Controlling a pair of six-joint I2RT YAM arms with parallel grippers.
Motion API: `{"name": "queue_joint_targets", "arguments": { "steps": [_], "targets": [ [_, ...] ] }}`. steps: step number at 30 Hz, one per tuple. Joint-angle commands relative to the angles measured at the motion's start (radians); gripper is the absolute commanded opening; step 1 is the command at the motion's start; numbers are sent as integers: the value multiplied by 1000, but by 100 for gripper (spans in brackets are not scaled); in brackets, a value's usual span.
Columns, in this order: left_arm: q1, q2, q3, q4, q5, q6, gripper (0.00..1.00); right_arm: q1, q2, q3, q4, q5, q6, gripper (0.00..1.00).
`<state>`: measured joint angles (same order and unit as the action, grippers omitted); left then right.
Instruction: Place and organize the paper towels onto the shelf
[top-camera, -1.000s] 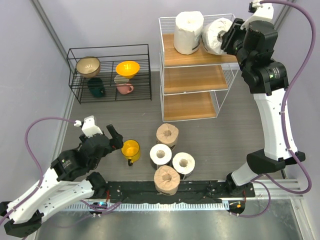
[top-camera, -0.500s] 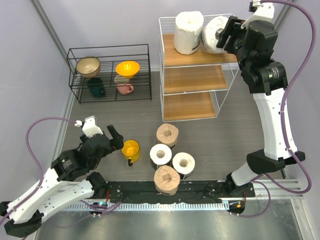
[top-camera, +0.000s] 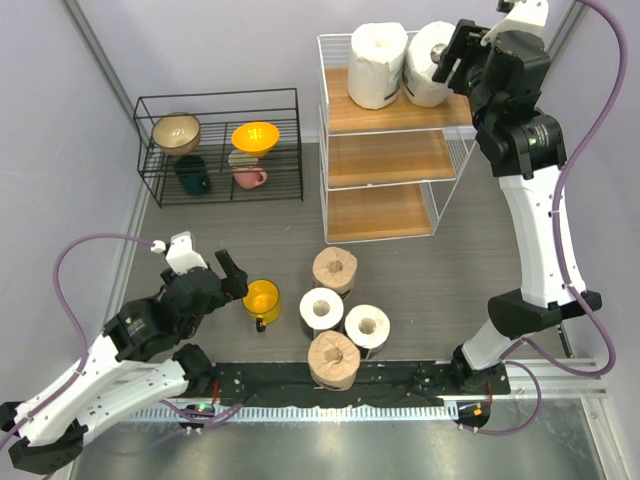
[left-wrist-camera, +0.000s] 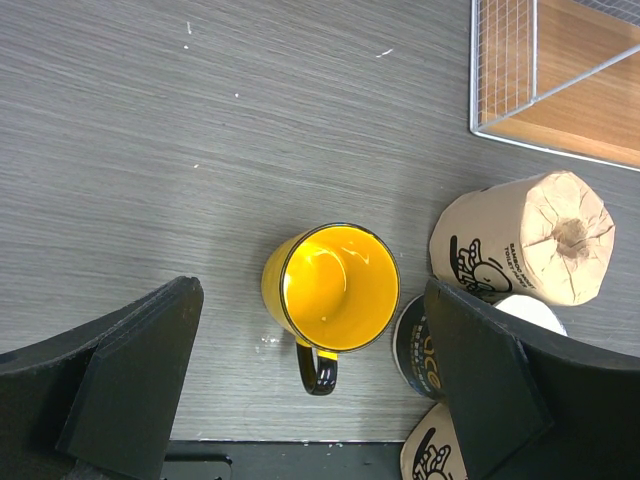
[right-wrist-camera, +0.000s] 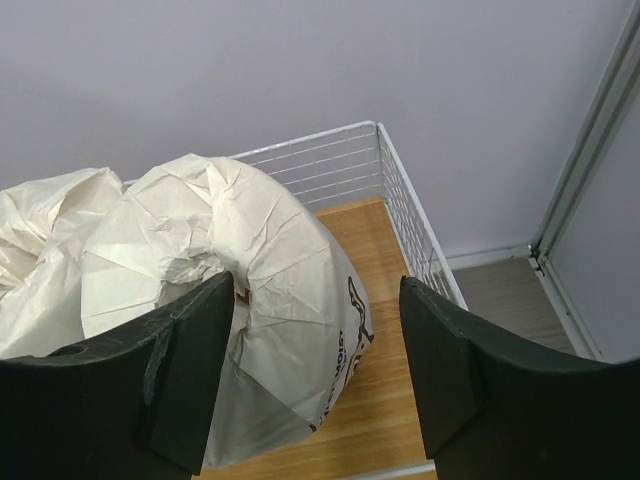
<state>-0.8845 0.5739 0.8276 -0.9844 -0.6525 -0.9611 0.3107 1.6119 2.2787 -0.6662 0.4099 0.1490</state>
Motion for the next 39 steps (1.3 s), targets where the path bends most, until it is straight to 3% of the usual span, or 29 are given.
{"name": "queue_joint_targets", "arguments": {
  "steps": [1, 10, 23, 26, 31, 39],
  "targets": [
    [-5, 1, -2, 15, 2, 1, 100, -10, 42, 77, 25, 15, -32, 72],
    [-5, -17, -16, 7, 2, -2, 100, -18, 60, 105, 60, 13, -35, 73],
    [-5, -40, -16, 0, -1, -2, 100, -18, -39, 44, 152, -59, -28, 73],
    [-5, -45, -16, 3, -2, -1, 100, -19, -131, -36, 175, -97, 7, 74],
    [-5, -37, -16, 24, 4, 5, 100, -16, -384, -313, 223, -138, 69, 74],
    [-5, 1, -13, 52, -1, 24, 100, -16, -673, -662, 70, -259, 211, 74]
  ]
}}
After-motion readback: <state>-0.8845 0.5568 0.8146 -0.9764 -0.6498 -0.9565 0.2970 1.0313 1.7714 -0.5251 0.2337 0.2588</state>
